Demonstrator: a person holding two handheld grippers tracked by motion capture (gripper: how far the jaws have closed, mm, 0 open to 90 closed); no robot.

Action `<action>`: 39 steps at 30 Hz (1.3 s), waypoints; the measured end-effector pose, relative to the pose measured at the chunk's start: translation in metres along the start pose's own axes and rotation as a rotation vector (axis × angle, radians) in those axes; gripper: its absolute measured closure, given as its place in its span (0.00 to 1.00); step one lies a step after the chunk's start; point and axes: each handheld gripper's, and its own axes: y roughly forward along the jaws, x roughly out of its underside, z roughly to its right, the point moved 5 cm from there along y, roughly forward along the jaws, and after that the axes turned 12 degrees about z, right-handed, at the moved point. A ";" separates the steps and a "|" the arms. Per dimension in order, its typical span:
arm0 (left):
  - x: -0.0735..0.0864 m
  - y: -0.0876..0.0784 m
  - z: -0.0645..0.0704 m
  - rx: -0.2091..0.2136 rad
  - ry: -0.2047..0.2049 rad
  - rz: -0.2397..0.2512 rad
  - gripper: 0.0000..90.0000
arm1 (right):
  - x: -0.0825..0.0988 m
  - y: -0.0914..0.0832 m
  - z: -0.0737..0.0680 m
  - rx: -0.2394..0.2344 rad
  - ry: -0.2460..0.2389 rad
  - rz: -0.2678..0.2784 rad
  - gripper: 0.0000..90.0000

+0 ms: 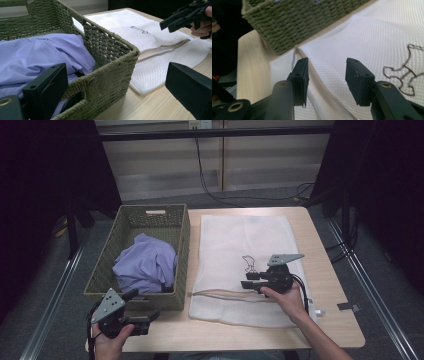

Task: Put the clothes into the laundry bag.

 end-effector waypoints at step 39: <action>-0.002 -0.002 -0.002 -0.012 -0.015 0.031 0.05 | 0.049 0.012 0.017 0.106 -0.132 -0.226 0.95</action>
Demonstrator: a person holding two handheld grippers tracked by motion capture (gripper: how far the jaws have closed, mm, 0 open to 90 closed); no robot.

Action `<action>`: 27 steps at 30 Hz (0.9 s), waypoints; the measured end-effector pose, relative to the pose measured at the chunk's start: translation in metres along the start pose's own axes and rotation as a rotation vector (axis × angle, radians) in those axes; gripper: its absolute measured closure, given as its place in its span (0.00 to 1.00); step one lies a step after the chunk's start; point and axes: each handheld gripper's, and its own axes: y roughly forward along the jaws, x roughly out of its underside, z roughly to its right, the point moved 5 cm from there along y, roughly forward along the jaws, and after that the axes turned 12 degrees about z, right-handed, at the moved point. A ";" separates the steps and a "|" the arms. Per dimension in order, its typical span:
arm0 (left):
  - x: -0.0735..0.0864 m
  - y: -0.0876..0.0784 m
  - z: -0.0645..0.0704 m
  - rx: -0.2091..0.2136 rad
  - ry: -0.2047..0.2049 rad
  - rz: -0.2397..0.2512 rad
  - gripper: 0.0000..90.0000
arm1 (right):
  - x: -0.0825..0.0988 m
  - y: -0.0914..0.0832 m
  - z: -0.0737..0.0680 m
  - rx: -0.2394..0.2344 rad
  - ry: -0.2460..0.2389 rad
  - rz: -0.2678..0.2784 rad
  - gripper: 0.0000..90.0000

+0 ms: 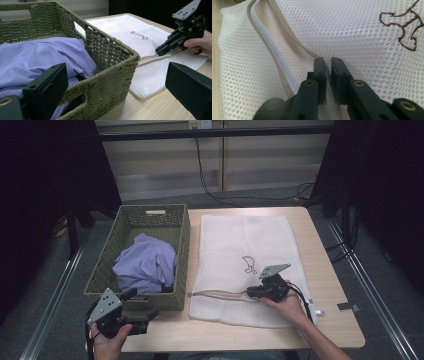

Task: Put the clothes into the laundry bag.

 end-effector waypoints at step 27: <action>-0.002 -0.002 0.000 -0.007 -0.010 0.020 0.05 | -0.015 -0.022 0.002 -0.037 0.103 0.144 0.99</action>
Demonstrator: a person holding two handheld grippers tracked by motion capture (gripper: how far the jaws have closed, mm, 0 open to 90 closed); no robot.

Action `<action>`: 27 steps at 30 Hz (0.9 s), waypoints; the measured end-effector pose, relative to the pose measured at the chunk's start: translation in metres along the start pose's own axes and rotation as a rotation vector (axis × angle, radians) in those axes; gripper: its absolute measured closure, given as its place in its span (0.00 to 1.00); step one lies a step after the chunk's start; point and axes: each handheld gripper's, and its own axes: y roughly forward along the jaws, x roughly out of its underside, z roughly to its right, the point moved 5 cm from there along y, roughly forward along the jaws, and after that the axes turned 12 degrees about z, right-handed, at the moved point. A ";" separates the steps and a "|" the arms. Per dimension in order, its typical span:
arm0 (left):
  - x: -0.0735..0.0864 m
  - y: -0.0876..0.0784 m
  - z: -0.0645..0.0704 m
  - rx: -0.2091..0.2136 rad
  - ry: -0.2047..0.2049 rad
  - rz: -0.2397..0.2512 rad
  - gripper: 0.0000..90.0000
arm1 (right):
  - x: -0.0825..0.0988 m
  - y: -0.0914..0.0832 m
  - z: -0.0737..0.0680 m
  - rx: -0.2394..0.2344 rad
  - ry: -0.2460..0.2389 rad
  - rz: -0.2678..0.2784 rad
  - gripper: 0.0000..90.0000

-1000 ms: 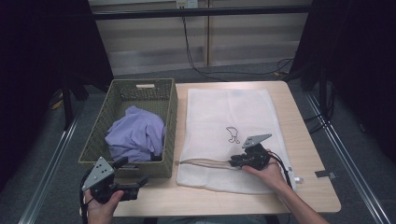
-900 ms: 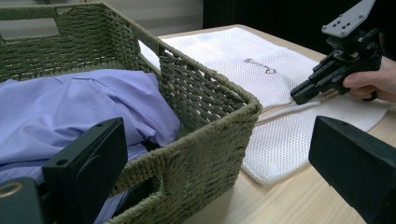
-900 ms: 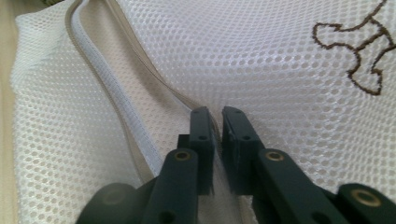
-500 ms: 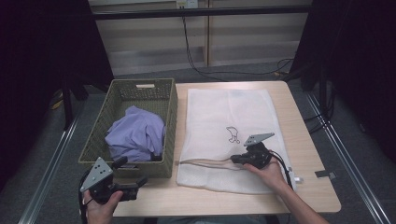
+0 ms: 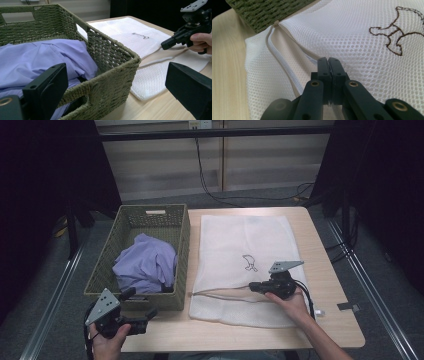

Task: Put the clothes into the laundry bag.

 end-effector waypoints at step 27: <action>-0.001 -0.001 -0.001 0.002 0.011 0.005 0.05 | -0.020 -0.018 0.000 -0.004 0.024 0.142 0.99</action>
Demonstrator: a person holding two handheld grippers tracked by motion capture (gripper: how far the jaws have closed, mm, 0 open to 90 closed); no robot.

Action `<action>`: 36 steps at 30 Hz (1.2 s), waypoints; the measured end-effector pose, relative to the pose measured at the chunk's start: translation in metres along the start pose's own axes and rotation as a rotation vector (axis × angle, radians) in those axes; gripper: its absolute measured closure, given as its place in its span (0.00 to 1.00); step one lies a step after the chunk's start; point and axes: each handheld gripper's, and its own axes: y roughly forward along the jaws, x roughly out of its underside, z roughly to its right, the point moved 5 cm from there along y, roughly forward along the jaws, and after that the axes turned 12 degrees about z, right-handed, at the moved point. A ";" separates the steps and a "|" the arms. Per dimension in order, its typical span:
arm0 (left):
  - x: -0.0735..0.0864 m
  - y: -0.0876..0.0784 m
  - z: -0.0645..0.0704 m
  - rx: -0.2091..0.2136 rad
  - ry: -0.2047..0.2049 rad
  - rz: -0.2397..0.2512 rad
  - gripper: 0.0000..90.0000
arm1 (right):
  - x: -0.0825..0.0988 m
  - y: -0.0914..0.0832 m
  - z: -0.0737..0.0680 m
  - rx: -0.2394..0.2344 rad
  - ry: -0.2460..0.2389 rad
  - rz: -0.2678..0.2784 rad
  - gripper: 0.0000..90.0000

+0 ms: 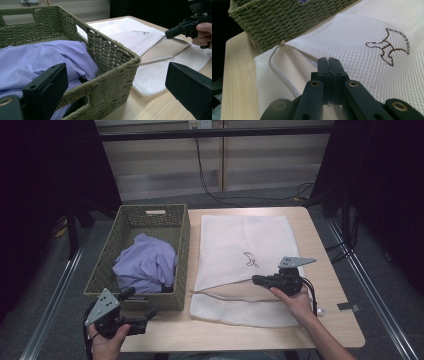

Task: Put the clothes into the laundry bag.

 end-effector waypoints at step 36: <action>0.001 0.001 -0.003 -0.016 -0.011 -0.005 0.04 | -0.041 -0.009 -0.003 -0.027 0.019 0.132 0.99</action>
